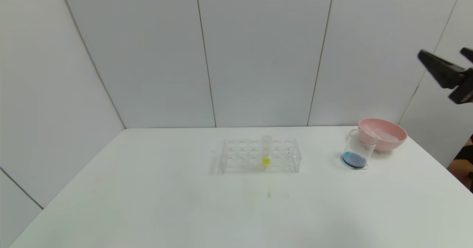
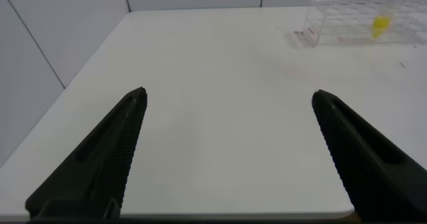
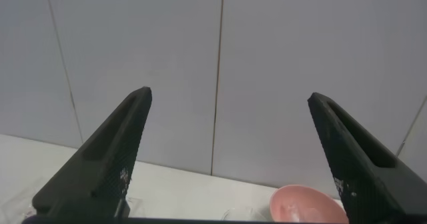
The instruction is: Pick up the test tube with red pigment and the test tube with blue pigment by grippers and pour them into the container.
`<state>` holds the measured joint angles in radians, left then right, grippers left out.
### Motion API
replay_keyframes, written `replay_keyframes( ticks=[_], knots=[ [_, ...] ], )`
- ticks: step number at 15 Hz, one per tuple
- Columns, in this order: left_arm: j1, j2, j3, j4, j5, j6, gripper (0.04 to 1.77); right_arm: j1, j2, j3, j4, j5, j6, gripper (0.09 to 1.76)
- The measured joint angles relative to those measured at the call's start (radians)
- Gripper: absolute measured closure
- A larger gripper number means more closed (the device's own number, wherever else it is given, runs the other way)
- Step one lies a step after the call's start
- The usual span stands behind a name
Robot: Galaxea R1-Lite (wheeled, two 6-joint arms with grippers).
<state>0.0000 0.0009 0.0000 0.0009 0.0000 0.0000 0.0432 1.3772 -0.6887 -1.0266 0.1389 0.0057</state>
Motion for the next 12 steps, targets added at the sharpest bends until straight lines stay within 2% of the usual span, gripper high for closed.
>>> replay_keyframes(
  ticks=[3, 6, 9, 12],
  knots=[
    [0.000, 0.000, 0.000, -0.001, 0.000, 0.000, 0.05, 0.000, -0.262, 0.083, 0.060, 0.000, 0.000, 0.16],
    [0.000, 0.000, 0.000, 0.000, 0.000, 0.000, 0.05, 0.000, -0.556, 0.107, 0.301, -0.003, -0.002, 0.15],
    [0.000, 0.000, 0.000, 0.000, 0.000, 0.000, 0.05, 0.001, -0.847, 0.075, 0.603, -0.006, -0.006, 0.15],
    [0.000, 0.000, 0.000, 0.000, 0.000, 0.000, 0.05, -0.014, -1.072, 0.027, 0.781, -0.019, -0.016, 0.15]
  ],
)
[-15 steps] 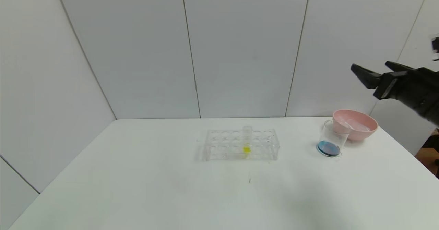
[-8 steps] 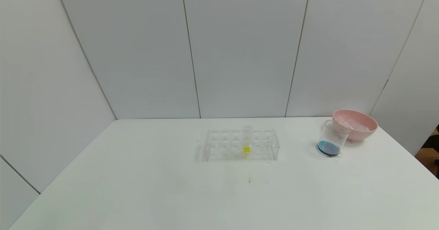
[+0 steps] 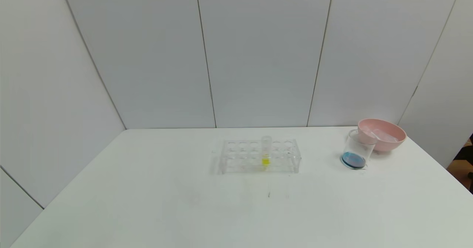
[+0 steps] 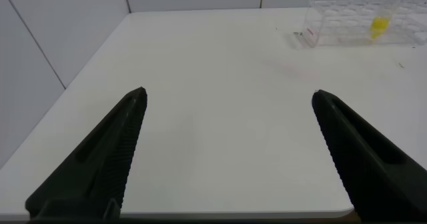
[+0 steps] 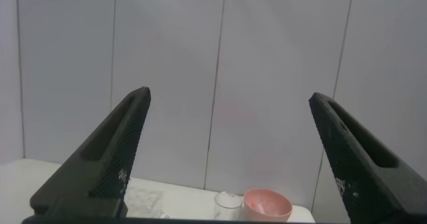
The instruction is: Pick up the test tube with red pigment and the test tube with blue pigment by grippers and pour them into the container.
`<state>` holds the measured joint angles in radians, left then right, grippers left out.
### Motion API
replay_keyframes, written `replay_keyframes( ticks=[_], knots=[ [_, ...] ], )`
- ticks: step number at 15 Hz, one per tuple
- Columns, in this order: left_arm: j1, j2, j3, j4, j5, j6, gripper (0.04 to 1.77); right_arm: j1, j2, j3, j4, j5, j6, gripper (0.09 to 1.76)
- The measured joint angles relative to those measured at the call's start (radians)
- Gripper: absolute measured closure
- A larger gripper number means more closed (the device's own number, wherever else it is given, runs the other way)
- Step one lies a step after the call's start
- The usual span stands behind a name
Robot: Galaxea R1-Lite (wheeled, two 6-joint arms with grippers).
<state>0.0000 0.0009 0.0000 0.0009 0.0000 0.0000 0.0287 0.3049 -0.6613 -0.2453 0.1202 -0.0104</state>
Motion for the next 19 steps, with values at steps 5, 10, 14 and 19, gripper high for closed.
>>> replay_keyframes(
  ticks=[5, 10, 14, 19],
  knots=[
    [0.000, 0.000, 0.000, 0.000, 0.000, 0.000, 0.05, -0.025, -0.254, 0.068, 0.127, -0.032, -0.015, 0.15],
    [0.000, 0.000, 0.000, 0.000, 0.000, 0.000, 0.05, -0.028, -0.303, 0.406, 0.076, -0.058, -0.018, 0.15],
    [0.000, 0.000, 0.000, 0.000, 0.000, 0.000, 0.05, -0.029, -0.306, 0.631, 0.189, -0.061, -0.052, 0.14],
    [0.000, 0.000, 0.000, 0.000, 0.000, 0.000, 0.05, -0.027, -0.306, 0.649, 0.261, -0.103, -0.029, 0.14]
  ],
)
